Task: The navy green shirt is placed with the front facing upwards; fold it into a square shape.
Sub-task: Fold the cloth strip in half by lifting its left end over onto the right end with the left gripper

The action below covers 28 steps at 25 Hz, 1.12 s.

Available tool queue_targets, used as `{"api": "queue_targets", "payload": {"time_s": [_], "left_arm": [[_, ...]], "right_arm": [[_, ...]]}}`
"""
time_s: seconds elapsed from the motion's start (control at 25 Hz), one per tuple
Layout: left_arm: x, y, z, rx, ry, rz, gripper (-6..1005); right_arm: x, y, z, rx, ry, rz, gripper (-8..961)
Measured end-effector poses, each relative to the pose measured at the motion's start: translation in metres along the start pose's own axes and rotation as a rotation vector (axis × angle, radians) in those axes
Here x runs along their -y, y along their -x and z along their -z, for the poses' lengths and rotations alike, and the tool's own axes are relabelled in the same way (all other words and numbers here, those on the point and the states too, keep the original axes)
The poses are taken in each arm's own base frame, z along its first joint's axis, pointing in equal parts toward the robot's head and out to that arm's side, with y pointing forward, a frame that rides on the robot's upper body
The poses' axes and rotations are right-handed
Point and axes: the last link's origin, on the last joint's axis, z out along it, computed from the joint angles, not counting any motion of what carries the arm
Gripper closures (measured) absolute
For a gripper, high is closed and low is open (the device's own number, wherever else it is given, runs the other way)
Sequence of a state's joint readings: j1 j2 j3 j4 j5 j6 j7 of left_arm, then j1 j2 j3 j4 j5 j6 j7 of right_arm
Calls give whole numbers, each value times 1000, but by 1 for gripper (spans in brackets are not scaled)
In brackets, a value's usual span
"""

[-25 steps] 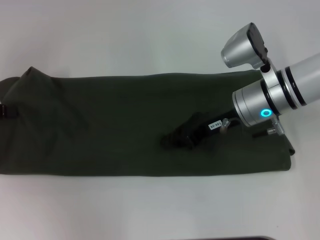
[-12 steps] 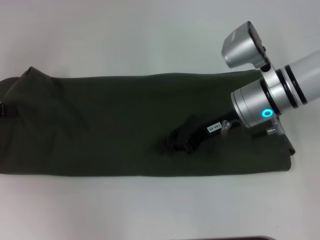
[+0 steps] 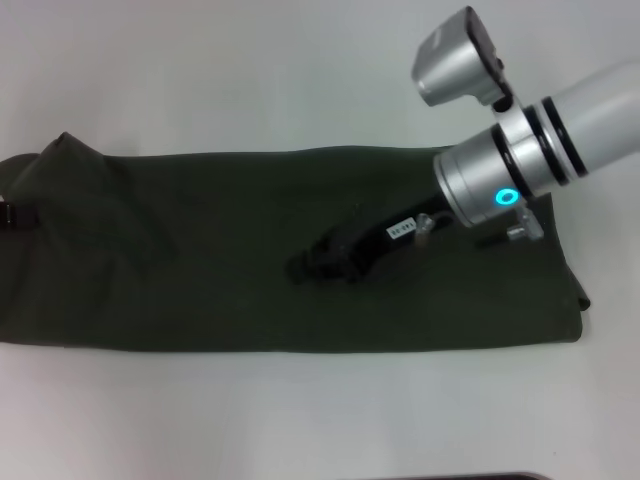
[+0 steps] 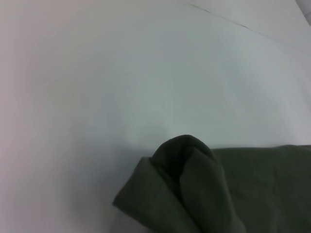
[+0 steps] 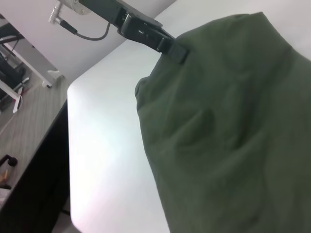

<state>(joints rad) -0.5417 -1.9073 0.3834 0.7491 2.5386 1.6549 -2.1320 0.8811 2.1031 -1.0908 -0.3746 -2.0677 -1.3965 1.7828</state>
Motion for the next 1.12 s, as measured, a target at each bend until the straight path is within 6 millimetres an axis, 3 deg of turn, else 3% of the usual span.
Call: {"api": "queue_targets", "payload": {"time_s": [0.24, 1.12], "left_arm": [[-1, -1, -2, 3, 3, -4, 893], [-2, -2, -5, 3, -1, -9, 883]], "right_arm": [[2, 9, -9, -37, -28, 15, 902], [10, 4, -23, -166, -125, -30, 916]]}}
